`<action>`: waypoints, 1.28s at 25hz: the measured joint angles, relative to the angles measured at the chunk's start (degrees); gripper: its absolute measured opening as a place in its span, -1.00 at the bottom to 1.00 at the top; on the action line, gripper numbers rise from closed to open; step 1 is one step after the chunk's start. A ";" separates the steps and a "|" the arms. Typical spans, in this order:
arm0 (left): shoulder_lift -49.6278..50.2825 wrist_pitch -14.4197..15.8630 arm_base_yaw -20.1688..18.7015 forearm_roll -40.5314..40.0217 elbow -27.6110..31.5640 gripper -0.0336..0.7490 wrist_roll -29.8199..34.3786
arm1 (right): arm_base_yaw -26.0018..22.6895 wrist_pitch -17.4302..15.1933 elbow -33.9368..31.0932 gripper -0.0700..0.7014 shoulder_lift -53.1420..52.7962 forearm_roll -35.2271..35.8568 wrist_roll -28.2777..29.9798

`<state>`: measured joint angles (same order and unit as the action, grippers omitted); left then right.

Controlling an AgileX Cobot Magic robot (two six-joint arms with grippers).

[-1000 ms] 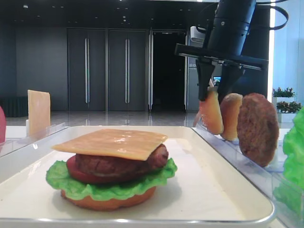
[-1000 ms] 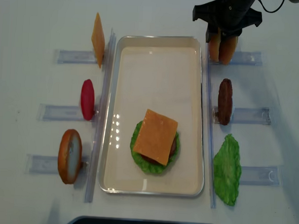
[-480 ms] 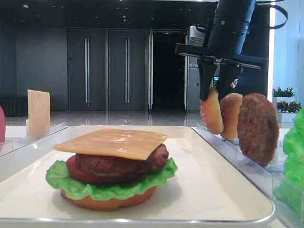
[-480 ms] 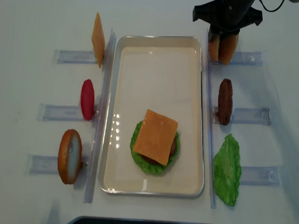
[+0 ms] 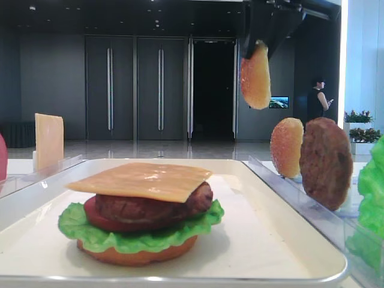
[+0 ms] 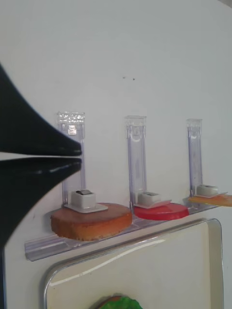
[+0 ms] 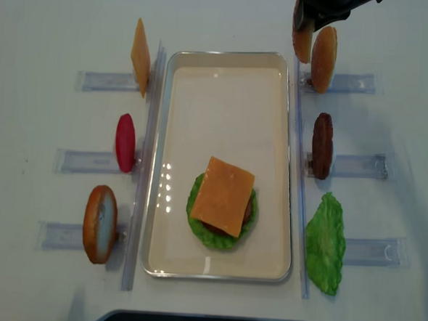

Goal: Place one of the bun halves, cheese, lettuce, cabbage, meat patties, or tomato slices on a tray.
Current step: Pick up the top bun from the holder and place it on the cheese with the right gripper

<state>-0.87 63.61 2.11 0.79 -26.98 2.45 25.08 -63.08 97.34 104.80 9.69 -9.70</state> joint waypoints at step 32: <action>0.00 0.00 0.00 0.00 0.00 -0.92 0.00 | 5.42 10.47 -46.62 -0.30 -11.13 69.40 61.45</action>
<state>-0.87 63.61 2.11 0.79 -26.98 2.45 30.50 -52.61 50.72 93.66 79.09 51.75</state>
